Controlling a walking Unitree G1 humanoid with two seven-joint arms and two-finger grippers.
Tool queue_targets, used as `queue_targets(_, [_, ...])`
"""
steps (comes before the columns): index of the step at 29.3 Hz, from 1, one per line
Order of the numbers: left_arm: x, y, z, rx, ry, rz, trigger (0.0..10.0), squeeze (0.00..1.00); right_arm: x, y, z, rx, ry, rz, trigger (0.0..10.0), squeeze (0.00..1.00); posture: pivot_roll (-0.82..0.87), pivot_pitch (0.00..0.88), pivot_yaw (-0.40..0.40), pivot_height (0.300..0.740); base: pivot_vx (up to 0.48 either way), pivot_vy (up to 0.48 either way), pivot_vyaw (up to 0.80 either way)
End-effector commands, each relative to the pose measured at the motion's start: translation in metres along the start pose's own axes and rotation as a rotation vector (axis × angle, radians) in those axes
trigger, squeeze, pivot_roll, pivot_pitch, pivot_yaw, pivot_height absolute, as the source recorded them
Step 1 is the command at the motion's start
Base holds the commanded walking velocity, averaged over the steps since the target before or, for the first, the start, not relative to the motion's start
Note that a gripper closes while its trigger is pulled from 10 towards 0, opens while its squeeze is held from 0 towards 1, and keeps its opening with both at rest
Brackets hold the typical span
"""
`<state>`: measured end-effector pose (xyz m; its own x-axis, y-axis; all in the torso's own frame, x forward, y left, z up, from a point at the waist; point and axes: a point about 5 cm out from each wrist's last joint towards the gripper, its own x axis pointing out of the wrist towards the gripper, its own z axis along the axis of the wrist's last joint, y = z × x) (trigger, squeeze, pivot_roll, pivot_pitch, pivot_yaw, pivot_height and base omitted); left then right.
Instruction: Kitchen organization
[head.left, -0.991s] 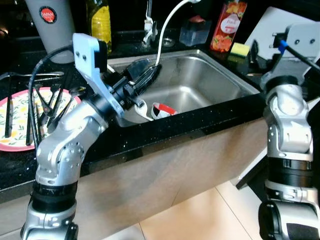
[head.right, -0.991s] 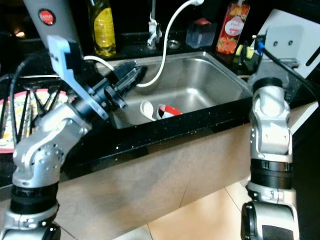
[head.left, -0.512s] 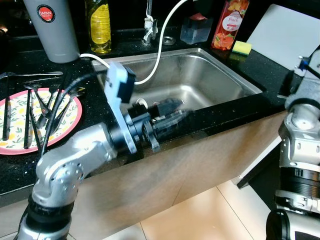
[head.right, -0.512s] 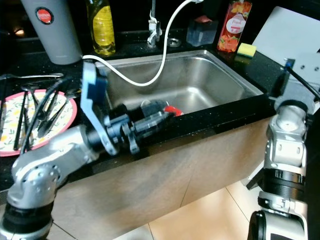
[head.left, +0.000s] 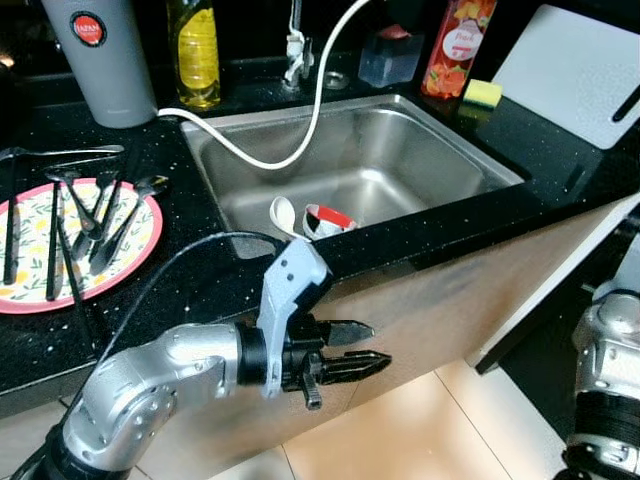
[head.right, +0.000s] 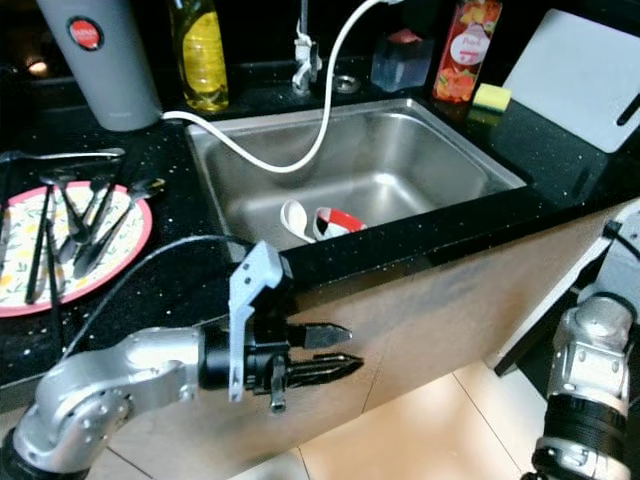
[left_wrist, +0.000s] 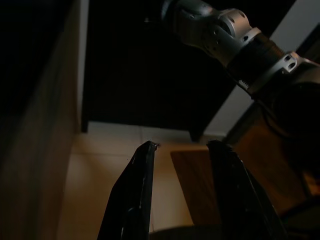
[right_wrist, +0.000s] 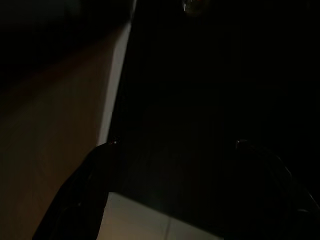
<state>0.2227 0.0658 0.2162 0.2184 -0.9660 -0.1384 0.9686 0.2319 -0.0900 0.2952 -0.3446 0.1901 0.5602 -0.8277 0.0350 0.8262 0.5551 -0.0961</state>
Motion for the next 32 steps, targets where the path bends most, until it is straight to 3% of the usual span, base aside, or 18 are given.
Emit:
queue_targets(1, [0.001,-0.002,-0.017,-0.023,0.088,-0.013,10.0,0.00,-0.006,0.000,-0.022,-0.052,0.057,0.003,10.0,0.00,-0.11,0.188,-0.034,0.740,0.000,0.000,0.00])
queue_targets(5, [-0.001,0.000,-0.039,-0.031,0.184,0.011,10.0,0.00,-0.015,0.005,-0.046,-0.094,0.106,0.044,10.0,0.00,-0.11,0.185,-0.038,0.740,0.000,0.000,0.00])
queue_targets(7, [-0.001,0.000,-0.039,-0.031,0.184,0.011,10.0,0.00,-0.015,0.005,-0.046,-0.094,0.106,0.044,10.0,0.00,-0.11,0.185,-0.038,0.740,0.000,0.000,0.00])
queue_targets(9, [-0.002,0.003,-0.051,-0.033,0.237,0.045,10.0,0.00,-0.028,0.012,-0.061,-0.114,0.135,0.088,10.0,0.00,-0.11,0.185,-0.041,0.740,0.000,0.000,0.00])
queue_targets(14, [-0.004,0.004,-0.059,-0.015,0.291,0.071,10.0,0.00,-0.041,0.020,-0.070,-0.115,0.152,0.144,10.0,0.00,-0.11,0.187,-0.041,0.740,0.000,0.000,0.00])
queue_targets(17, [-0.004,-0.001,-0.074,-0.005,0.382,0.087,10.0,0.00,-0.069,0.033,-0.087,-0.120,0.201,0.252,10.0,0.00,-0.10,0.188,-0.047,0.740,0.000,0.000,0.00])
queue_targets(25, [-0.004,0.006,-0.088,-0.004,0.449,0.164,10.0,0.00,-0.097,0.038,-0.128,-0.174,0.332,0.354,10.0,0.00,-0.09,0.187,-0.061,0.740,0.000,0.000,0.00])
queue_targets(27, [-0.006,0.011,-0.103,0.022,0.541,0.212,10.0,0.00,-0.111,0.046,-0.147,-0.195,0.394,0.454,10.0,0.00,-0.09,0.185,-0.063,0.740,0.000,0.000,0.00])
queue_targets(29, [-0.006,0.011,-0.103,0.022,0.541,0.212,10.0,0.00,-0.111,0.046,-0.147,-0.195,0.394,0.454,10.0,0.00,-0.09,0.185,-0.063,0.740,0.000,0.000,0.00])
queue_targets(32, [-0.009,0.016,-0.116,0.050,0.616,0.269,10.0,0.00,-0.120,0.056,-0.147,-0.187,0.385,0.532,10.0,0.00,-0.08,0.182,-0.060,0.740,0.000,0.000,0.00])
